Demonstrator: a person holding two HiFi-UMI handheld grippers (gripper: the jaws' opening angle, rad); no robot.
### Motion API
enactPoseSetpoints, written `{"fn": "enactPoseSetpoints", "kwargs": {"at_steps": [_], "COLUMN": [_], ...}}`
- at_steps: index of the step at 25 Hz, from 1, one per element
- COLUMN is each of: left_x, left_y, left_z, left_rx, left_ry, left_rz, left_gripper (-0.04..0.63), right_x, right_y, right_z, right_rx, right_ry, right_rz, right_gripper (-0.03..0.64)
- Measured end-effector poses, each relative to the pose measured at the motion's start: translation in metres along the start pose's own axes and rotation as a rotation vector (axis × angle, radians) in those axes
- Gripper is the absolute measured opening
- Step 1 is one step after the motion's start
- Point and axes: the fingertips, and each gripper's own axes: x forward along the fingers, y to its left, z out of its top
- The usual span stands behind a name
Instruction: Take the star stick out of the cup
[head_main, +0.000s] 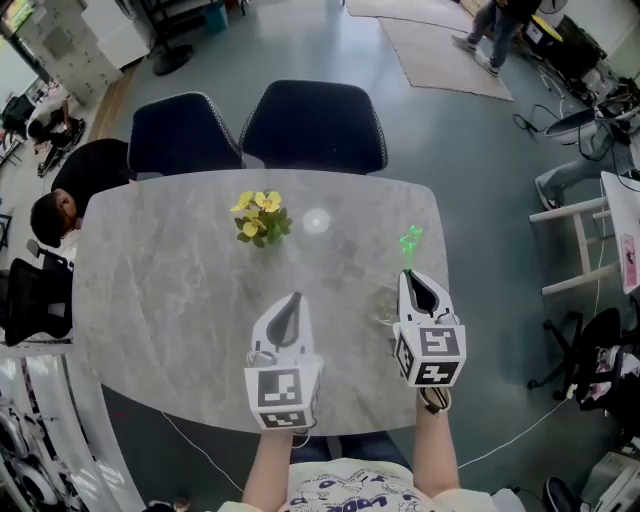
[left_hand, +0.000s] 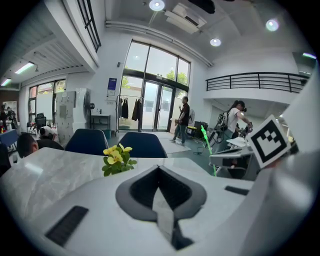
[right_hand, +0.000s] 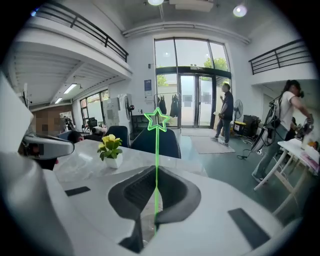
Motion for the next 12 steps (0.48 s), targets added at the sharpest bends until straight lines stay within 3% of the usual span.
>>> {"fn": "enactPoseSetpoints", "kwargs": {"at_steps": [12], "left_x": [-0.032], "left_y": [-0.02], "left_z": [0.07], "left_rx": [0.041], "left_ry": [-0.146], "left_rz": [-0.058], "left_gripper": [0.0], "right_x": [-0.082], "right_y": [-0.008], "right_z": [0.072], "right_rx": [0.058], "right_ry": [-0.205], "right_rz": [-0.073], "right_gripper": [0.025]}}
